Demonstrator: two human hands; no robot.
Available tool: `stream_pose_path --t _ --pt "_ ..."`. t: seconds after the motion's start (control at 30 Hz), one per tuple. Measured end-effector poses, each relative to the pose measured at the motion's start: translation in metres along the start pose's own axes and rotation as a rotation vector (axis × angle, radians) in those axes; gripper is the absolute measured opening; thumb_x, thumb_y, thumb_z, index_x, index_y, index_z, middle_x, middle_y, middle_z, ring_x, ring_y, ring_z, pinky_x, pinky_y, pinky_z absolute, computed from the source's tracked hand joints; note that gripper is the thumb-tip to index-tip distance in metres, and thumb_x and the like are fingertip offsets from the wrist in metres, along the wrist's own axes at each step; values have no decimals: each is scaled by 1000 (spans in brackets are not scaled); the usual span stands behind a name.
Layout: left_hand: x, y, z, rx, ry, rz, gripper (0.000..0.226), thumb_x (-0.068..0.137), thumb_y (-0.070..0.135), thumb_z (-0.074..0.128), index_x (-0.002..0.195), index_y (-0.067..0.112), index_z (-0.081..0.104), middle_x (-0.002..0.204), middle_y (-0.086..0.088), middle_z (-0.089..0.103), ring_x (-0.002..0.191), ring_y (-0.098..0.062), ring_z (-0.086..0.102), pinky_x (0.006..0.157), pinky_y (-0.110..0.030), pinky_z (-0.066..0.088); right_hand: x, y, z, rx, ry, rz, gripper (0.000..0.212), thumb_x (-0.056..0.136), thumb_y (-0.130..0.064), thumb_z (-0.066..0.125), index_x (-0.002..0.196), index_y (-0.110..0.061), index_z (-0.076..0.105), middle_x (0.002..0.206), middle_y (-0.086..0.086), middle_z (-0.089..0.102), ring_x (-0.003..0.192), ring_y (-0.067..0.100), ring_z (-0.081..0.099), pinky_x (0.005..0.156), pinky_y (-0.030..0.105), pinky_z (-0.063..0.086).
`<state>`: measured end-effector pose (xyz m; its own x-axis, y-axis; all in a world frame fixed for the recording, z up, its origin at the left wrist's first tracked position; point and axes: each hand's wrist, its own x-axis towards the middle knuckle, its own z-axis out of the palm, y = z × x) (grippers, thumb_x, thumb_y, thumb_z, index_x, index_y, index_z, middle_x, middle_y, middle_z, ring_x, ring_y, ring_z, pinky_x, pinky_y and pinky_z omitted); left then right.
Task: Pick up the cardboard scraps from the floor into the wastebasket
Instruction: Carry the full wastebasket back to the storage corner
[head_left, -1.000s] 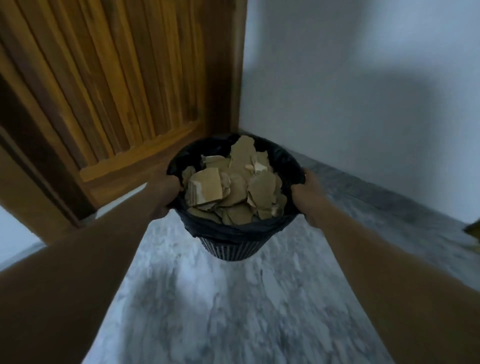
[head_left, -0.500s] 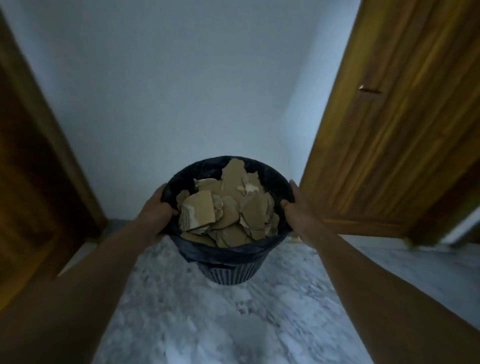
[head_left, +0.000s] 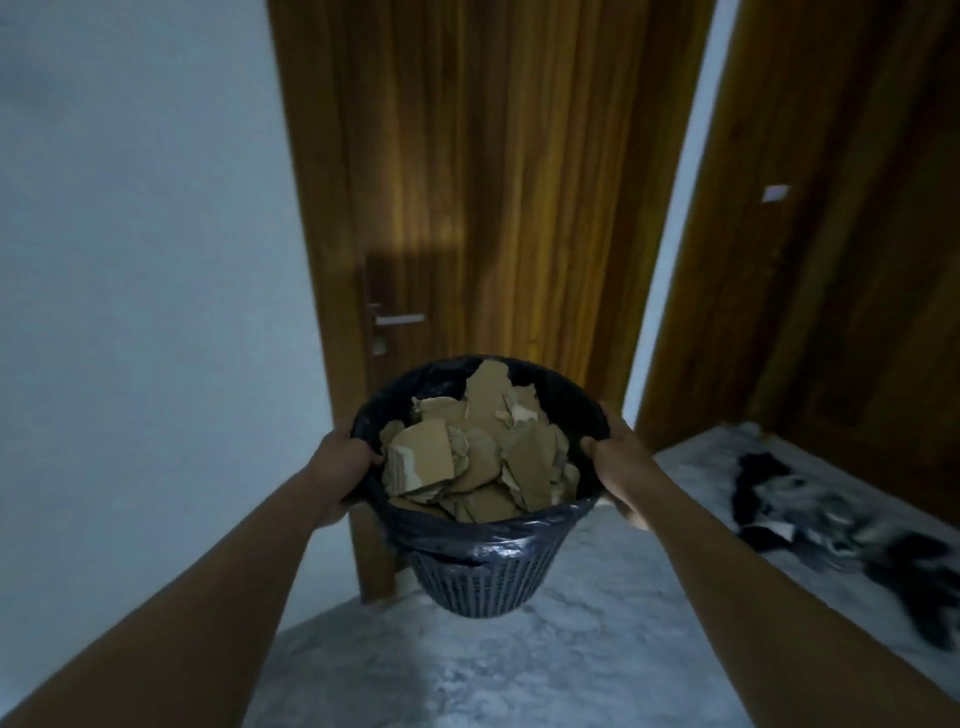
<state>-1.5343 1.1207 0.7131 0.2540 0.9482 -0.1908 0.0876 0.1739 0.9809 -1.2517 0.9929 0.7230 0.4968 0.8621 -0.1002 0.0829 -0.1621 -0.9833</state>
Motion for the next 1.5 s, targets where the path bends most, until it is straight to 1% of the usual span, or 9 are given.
stream_pose_path --t 0.23,0.4,0.5,0.67,0.83,1.07,1.13,1.33,1.5 --pt "86 44 183 129 -291 -60 38 106 15 34 135 21 57 121 -14 69 103 -37 69 79 -55 62 23 -12 -159 73 298 -7 47 104 0 42 140 -30 43 98 -5 58 88 15 61 75 36 56" --pt "122 74 328 158 -549 4 48 103 7 33 135 34 55 123 -12 69 105 -37 69 78 -59 60 35 -9 -264 70 548 62 59 106 -5 42 157 -28 27 121 7 58 91 23 62 74 37 56" --pt "128 90 418 159 -661 38 53 102 7 34 134 45 53 119 -8 70 104 -36 69 80 -63 58 40 -5 -325 100 707 61 59 106 -3 42 157 -28 28 101 -1 56 82 20 64 63 33 55" --pt "122 96 561 66 -805 9 44 109 10 27 121 42 55 108 -7 69 96 -31 67 77 -46 59 43 13 -424 133 897 62 57 104 -4 41 154 -30 34 116 10 66 76 25 72 59 35 57" --pt "109 84 713 178 -987 15 49 107 5 26 127 38 56 113 -8 67 94 -28 67 56 -34 57 31 54 -527 77 1098 93 50 99 4 40 136 -28 49 116 15 66 100 34 65 90 53 56" --pt "85 55 923 286 -1143 39 55 107 3 23 138 39 50 119 -8 62 82 -25 60 53 -29 52 28 125 -682 98 1291 162 56 98 0 42 146 -30 44 120 15 66 104 40 65 89 60 56" --pt "72 55 980 299 -1202 59 57 107 2 23 145 38 47 123 -6 60 86 -23 60 60 -31 52 25 136 -722 89 1366 176 57 99 -2 42 148 -30 43 117 13 66 103 41 65 83 50 57" --pt "40 42 1133 337 -1412 -20 55 108 8 30 140 49 47 123 -3 63 99 -28 64 70 -43 58 13 165 -836 108 1585 198 54 100 -7 45 150 -25 41 136 8 58 114 31 62 99 53 53" --pt "15 16 1271 329 -1585 38 58 103 -5 41 144 36 45 125 -5 61 93 -27 62 68 -38 52 12 210 -911 175 1739 236 61 100 -8 46 157 -25 30 147 7 50 123 33 57 102 53 51"
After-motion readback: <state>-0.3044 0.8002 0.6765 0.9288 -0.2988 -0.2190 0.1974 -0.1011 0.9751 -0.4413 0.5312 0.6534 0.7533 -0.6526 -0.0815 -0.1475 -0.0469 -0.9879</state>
